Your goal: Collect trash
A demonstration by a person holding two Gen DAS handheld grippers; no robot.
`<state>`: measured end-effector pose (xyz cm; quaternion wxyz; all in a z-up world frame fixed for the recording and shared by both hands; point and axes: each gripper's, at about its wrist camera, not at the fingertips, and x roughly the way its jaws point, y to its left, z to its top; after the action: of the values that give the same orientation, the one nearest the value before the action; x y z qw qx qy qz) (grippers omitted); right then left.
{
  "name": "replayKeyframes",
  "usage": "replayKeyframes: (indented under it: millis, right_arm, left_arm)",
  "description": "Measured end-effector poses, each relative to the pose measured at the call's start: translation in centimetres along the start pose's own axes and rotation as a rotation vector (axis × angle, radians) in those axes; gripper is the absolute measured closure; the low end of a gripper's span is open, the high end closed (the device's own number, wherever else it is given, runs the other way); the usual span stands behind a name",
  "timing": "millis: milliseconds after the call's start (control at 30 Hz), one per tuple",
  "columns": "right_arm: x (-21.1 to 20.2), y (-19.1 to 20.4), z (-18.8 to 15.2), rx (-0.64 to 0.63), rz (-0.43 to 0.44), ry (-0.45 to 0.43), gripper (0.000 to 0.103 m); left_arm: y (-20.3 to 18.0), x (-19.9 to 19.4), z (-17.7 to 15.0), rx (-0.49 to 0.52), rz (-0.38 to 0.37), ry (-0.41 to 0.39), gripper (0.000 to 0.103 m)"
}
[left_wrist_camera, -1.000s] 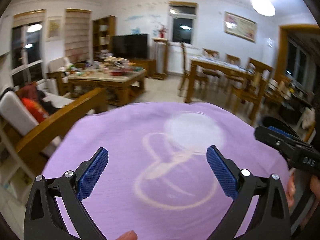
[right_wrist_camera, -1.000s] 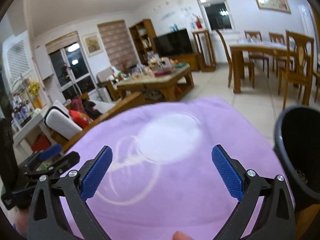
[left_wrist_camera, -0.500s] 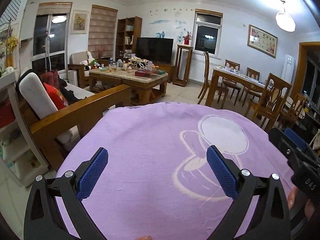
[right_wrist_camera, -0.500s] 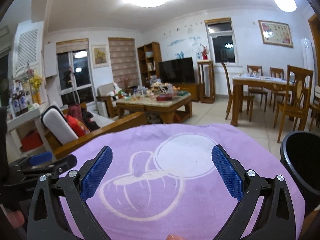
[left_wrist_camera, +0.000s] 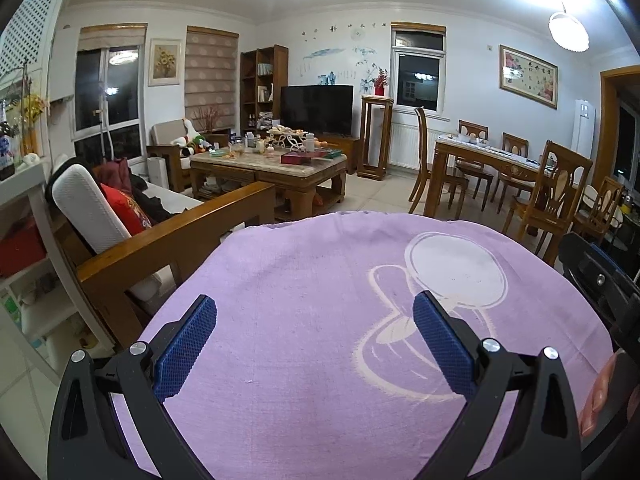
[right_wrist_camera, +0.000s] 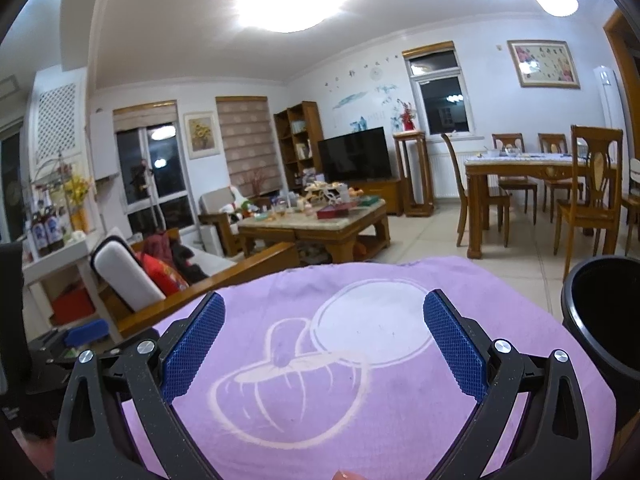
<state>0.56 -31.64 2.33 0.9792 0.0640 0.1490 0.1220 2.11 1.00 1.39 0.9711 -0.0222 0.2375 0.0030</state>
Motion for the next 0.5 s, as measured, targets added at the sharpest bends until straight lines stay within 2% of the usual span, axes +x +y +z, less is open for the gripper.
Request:
replayKeyframes:
  millis: [500]
  right_arm:
    - [-0.3,0.02,0.38,-0.006,0.012,-0.004,0.005]
  left_arm:
    - [0.06,-0.07,0.28,-0.021,0.003,-0.005,0.005]
